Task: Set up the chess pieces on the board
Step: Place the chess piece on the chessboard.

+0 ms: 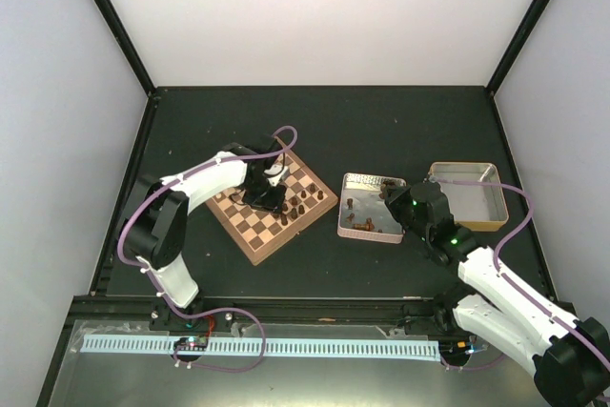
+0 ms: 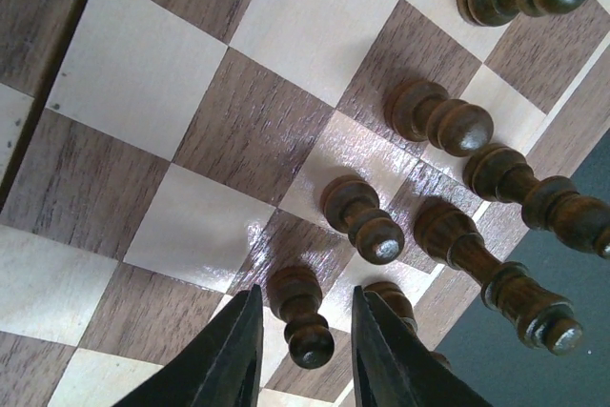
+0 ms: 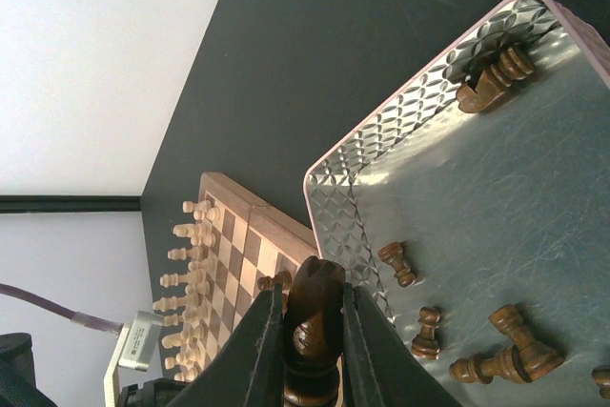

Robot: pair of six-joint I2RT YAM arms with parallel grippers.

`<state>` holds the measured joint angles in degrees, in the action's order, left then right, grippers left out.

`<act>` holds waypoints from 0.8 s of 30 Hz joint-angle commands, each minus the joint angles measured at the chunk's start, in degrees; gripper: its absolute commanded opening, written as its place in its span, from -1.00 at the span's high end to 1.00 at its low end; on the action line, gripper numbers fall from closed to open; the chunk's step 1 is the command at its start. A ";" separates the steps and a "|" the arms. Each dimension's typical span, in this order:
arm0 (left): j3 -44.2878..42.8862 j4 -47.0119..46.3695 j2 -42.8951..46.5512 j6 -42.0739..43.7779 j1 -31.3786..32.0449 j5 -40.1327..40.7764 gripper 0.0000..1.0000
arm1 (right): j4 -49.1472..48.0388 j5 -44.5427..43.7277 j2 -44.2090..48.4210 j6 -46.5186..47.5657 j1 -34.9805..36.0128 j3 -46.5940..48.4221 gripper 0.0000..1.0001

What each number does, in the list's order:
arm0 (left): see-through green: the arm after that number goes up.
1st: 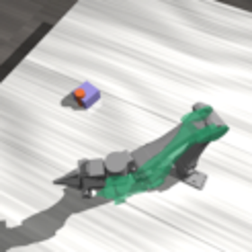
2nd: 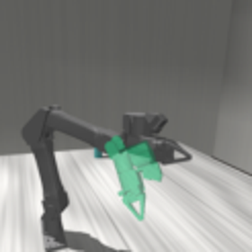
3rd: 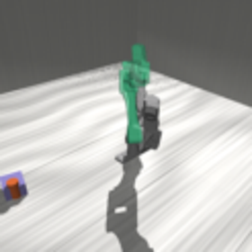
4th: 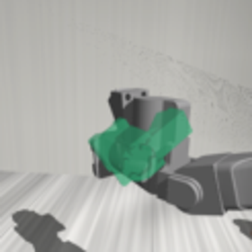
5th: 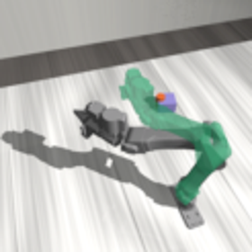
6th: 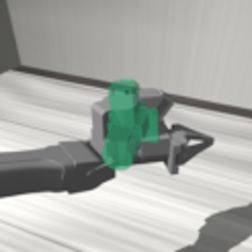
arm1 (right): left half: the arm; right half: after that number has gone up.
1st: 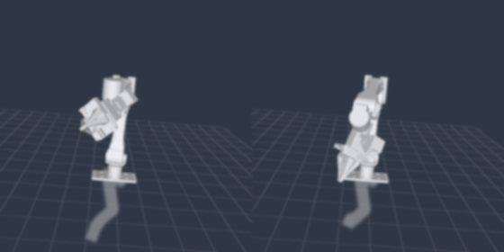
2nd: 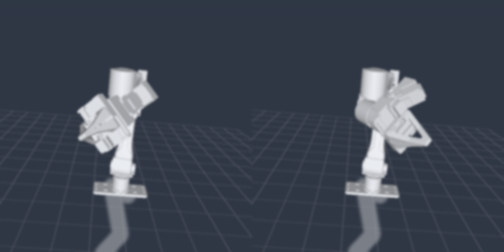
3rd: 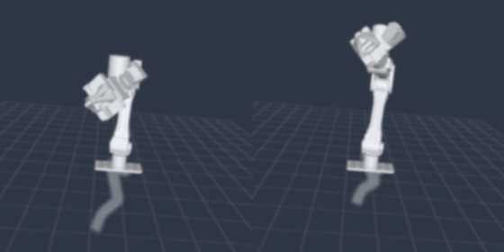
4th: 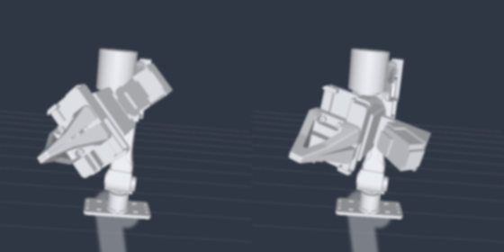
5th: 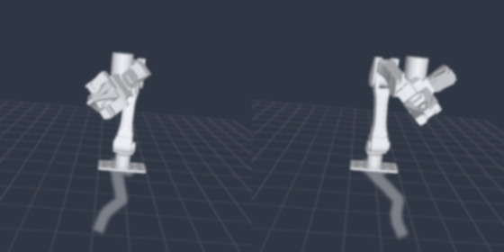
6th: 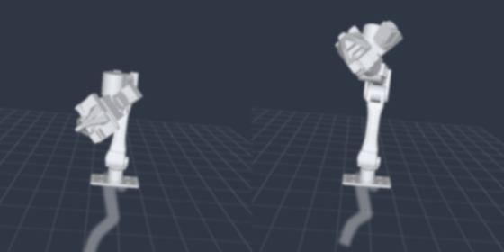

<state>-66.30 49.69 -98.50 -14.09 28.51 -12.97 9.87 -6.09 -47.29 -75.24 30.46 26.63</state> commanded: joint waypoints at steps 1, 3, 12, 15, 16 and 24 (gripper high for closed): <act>-2.65 0.37 2.63 -0.97 -0.43 1.00 0.39 | -0.89 -1.41 -0.30 1.26 -0.27 0.16 0.94; -2.78 0.30 4.98 -2.37 -0.44 4.10 0.31 | -1.41 -0.76 -0.48 2.75 -0.28 0.26 0.94; 4.25 -11.99 24.13 -7.47 -0.39 9.67 0.03 | -11.30 6.96 -1.48 20.91 -0.31 0.22 0.97; 8.08 -19.00 31.82 -8.13 -0.42 6.23 -0.05 | -15.10 10.35 -2.40 29.96 -0.31 0.94 0.97; 9.39 -21.26 33.53 -8.10 -0.39 4.65 -0.07 | -17.55 12.33 -2.50 33.04 -0.31 0.77 0.97; 17.45 -38.43 43.23 -11.32 -0.40 -9.20 -0.20 | -35.68 32.50 -4.17 48.41 -0.22 0.81 0.97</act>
<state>-51.59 23.77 -58.17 -22.26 28.51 -12.91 -13.08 14.41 -50.35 -37.28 30.41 26.55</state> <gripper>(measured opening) 0.587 0.145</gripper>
